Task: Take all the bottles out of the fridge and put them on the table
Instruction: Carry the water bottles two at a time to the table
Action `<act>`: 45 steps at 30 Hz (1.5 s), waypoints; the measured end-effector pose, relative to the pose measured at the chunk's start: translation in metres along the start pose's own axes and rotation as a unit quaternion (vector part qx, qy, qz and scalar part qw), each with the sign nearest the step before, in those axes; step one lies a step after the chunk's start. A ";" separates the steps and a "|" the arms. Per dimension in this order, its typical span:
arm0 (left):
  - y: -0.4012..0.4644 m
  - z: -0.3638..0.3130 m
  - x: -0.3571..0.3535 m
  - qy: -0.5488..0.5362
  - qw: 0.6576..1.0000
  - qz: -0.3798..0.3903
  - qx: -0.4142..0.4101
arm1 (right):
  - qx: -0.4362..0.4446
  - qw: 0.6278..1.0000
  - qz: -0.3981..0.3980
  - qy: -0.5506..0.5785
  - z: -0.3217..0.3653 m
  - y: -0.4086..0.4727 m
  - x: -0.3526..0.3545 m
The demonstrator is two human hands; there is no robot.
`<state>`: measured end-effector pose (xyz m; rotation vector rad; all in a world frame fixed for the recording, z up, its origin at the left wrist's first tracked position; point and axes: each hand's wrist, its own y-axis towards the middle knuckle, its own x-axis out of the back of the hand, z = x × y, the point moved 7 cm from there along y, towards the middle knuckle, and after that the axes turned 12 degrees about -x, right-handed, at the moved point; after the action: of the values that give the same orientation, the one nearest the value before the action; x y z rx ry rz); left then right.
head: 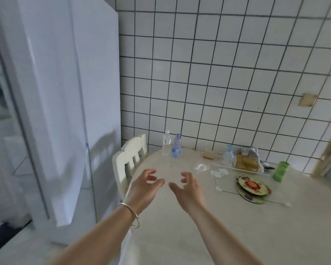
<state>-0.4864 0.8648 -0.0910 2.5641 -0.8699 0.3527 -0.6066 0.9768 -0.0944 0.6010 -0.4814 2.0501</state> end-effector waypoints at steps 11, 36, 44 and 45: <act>-0.212 0.052 0.234 0.053 0.987 -0.153 -0.018 | 0.084 0.989 0.117 -0.042 0.050 -0.230 -0.148; -0.074 0.124 0.499 0.042 0.968 -0.246 -0.017 | 0.221 0.956 0.185 -0.045 0.329 -0.193 -0.366; 0.012 0.160 0.549 0.020 0.971 -0.237 -0.011 | 0.195 0.963 0.185 -0.024 0.391 -0.135 -0.429; 0.023 0.167 0.555 0.013 0.972 -0.234 -0.010 | 0.194 0.964 0.182 -0.019 0.397 -0.128 -0.437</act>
<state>-0.0533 0.4828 -0.0320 2.6342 -0.2363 0.2305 -0.2050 0.5322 -0.0175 0.8342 -0.2185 2.5147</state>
